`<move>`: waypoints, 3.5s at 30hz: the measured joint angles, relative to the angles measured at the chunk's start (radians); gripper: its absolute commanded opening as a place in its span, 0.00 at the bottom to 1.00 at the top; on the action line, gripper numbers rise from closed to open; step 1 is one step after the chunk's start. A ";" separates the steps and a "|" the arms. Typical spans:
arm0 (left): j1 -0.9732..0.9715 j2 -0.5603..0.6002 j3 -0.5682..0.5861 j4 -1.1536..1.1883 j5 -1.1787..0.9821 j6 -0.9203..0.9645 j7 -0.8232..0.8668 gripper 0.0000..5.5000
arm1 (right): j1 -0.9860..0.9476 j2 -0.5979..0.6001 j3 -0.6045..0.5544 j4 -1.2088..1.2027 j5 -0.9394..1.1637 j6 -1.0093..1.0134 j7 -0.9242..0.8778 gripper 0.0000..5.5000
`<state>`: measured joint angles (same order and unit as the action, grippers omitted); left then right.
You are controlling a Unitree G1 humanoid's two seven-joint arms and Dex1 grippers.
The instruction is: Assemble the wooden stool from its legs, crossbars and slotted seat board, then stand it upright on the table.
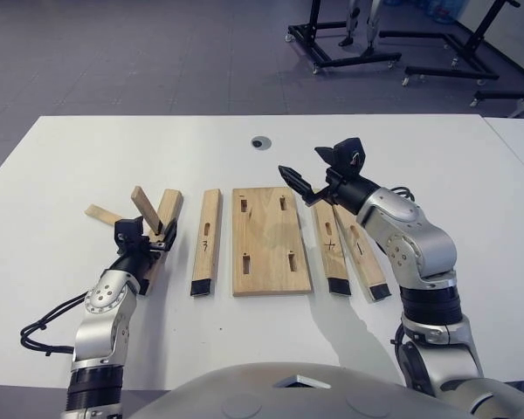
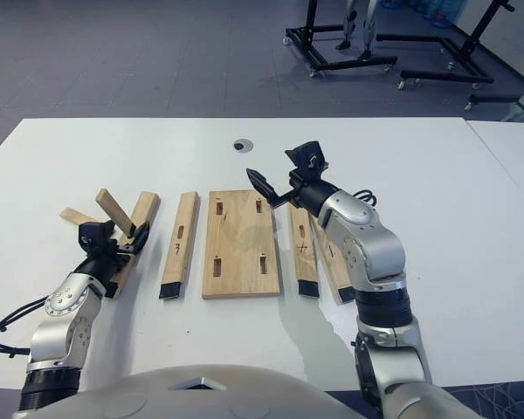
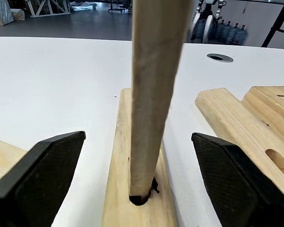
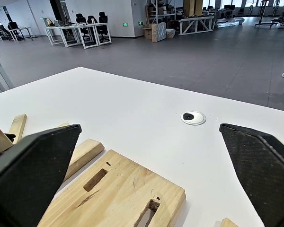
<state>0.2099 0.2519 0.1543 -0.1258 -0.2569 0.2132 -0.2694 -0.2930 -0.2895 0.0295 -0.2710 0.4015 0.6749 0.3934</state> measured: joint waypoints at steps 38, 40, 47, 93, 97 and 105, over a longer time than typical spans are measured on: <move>-0.548 0.123 0.044 -0.381 -0.104 0.733 0.250 0.34 | 0.051 0.078 -0.006 -0.042 -0.009 -0.006 -0.070 0.98; -0.580 0.114 0.029 -0.372 -0.089 0.726 0.251 0.34 | 0.051 0.083 -0.004 -0.041 -0.009 -0.007 -0.070 0.98; -0.602 0.109 0.023 -0.367 -0.066 0.722 0.252 0.34 | 0.051 0.085 0.000 -0.042 -0.009 -0.008 -0.071 0.98; -0.755 0.057 0.058 -0.242 -0.109 0.698 0.217 0.34 | 0.019 0.090 0.001 -0.027 -0.005 -0.007 -0.081 0.98; -0.642 0.041 0.042 -0.194 -0.072 0.620 0.204 0.34 | 0.019 0.090 0.003 -0.028 -0.005 -0.007 -0.080 0.98; -0.524 0.040 0.022 -0.093 -0.016 0.436 0.151 0.34 | 0.019 0.089 0.005 -0.032 -0.004 -0.003 -0.079 0.98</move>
<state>-0.3143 0.2918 0.1767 -0.2191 -0.2732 0.6497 -0.1186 -0.2736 -0.2004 0.0348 -0.3030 0.3972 0.6724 0.3146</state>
